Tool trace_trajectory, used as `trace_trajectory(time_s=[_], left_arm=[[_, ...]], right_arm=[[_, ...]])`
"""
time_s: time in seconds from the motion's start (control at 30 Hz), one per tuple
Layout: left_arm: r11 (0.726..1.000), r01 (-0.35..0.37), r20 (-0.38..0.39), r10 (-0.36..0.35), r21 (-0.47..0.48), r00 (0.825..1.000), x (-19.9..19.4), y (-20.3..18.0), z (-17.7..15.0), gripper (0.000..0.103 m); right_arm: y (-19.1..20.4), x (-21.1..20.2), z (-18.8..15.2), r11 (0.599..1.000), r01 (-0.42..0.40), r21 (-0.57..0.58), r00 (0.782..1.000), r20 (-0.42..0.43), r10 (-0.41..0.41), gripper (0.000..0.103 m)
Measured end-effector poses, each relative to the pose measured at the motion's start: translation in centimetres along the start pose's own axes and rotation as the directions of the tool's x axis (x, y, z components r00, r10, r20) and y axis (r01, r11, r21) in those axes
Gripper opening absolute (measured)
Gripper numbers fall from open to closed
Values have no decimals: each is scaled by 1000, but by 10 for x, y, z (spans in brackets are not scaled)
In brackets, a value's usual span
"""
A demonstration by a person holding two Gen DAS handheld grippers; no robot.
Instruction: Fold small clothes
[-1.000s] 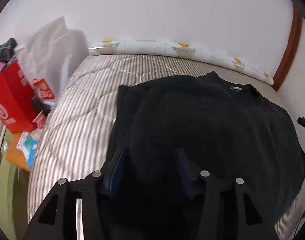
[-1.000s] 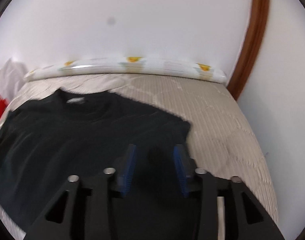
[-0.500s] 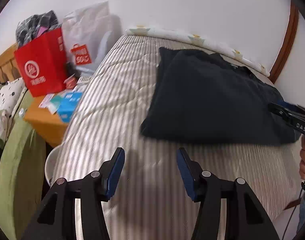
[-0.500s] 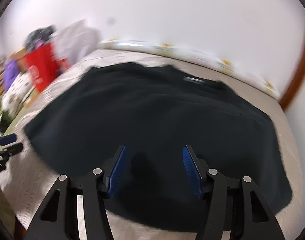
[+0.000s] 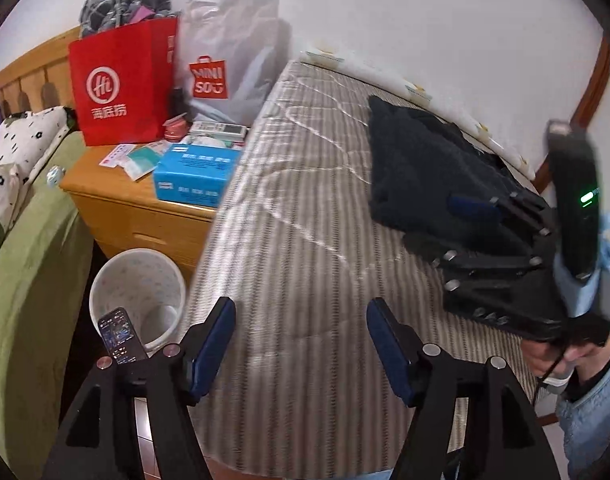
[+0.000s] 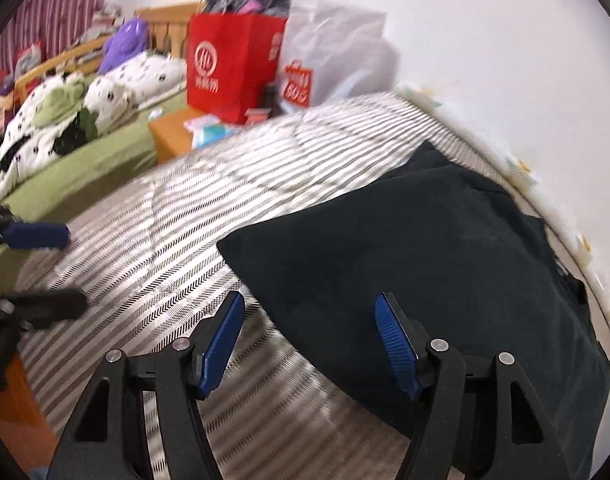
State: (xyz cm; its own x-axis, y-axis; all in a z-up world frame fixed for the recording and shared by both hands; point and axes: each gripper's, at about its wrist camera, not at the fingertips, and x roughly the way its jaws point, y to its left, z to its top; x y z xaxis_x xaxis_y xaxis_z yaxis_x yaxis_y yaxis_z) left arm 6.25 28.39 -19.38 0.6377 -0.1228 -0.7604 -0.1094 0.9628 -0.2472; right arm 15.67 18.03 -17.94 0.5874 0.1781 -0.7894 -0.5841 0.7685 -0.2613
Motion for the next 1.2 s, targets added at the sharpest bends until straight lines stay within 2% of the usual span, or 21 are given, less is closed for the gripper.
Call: trace_trajectory(time_s=[0.03,0.1,0.13,0.17,0.2,0.27,0.33,0.4,0.63,0.8,1.0,1.1,1.17,1.2], left_arm=[[1000,3,0,-3,-7,1000,0,3,-1,66],[1000,11,5,-11,-8,1000,1,8,-1,66],[1000,11,9,-11,-1,1000,1,8,0,67],[1000,8,12,-8,3,1000,1,7,0,67],[1000,3,15,-3,13,1000,3,5,1,68],[1000,-10,18,10,26,1000,7,1,3,68],[999,-22,22,21,33,1000,8,-2,5,68],[999,-19,20,18,38,1000,12,-8,8,68],[997,-11,23,9,76,1000,25,-40,20,68],[991,-22,17,19,132,1000,39,-75,24,68],[981,-9,2,9,193,1000,54,-122,25,68],[973,-16,-1,17,229,1000,59,-144,25,68],[968,-15,-3,16,251,1000,61,-158,25,68],[966,-13,-5,15,258,1000,62,-163,25,68]], right_arm=[[3,1,1,1000,21,-2,999,27,-21,67],[0,8,8,1000,24,17,999,26,-24,64],[-2,9,10,999,28,35,999,30,-29,47],[-4,12,12,998,53,45,998,32,-54,23],[-5,13,11,996,74,48,997,27,-75,22],[-12,9,11,995,57,80,996,57,-62,16],[-25,-4,8,990,28,136,994,101,-42,15],[-42,-24,6,979,23,200,986,155,-55,15],[-130,-103,-18,909,19,416,939,305,-159,14],[-207,-158,-69,824,41,566,902,334,-274,14],[-283,-187,-154,691,46,721,885,291,-363,14],[-309,-189,-200,609,67,790,884,236,-403,14],[-323,-182,-231,549,80,832,898,180,-403,14],[-328,-177,-241,536,78,841,907,163,-387,14]])
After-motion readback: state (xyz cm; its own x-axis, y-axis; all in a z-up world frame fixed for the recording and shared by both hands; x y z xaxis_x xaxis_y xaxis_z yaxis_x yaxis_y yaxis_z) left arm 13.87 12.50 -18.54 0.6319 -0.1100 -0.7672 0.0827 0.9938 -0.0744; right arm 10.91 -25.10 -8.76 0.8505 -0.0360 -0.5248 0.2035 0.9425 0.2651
